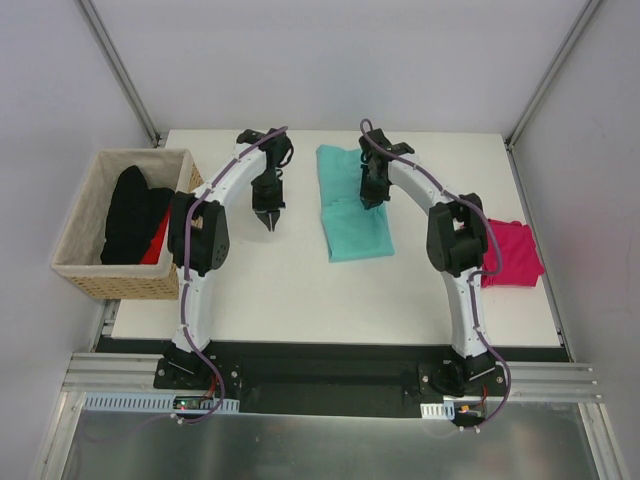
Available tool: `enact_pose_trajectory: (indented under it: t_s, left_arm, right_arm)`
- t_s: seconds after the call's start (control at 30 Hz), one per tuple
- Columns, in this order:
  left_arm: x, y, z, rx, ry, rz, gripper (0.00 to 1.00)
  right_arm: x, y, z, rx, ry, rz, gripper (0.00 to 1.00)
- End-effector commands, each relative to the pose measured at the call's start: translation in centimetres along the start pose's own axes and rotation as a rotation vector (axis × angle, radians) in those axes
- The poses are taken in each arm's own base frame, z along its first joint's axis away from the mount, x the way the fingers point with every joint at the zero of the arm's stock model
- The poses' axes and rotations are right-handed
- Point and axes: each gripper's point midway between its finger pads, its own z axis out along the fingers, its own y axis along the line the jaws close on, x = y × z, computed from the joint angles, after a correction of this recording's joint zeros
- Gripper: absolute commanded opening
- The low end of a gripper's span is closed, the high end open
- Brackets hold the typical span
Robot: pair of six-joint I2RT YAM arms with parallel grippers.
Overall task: Fold and stack the t-shirts
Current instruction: Fold the folded rectangular tshirt in 1/3 of the way
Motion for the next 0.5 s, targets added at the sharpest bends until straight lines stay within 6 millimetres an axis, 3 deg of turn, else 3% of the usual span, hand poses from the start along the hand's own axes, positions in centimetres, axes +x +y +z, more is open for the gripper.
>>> enact_pose_trajectory:
  t_s: [0.0, 0.2, 0.47]
  left_arm:
    - [1.0, 0.6, -2.7, 0.008, -0.044, -0.027, 0.08]
    - [1.4, 0.9, -4.2, 0.027, -0.116, -0.059, 0.08]
    - [1.5, 0.9, -7.1, 0.069, -0.217, -0.083, 0.08]
  right_arm:
    - [-1.9, 0.2, -6.7, -0.020, -0.119, 0.003, 0.05]
    - [-0.5, -2.2, -7.7, 0.063, -0.129, -0.022, 0.01]
    - [4.1, -4.2, -4.6, 0.127, 0.012, -0.027, 0.01]
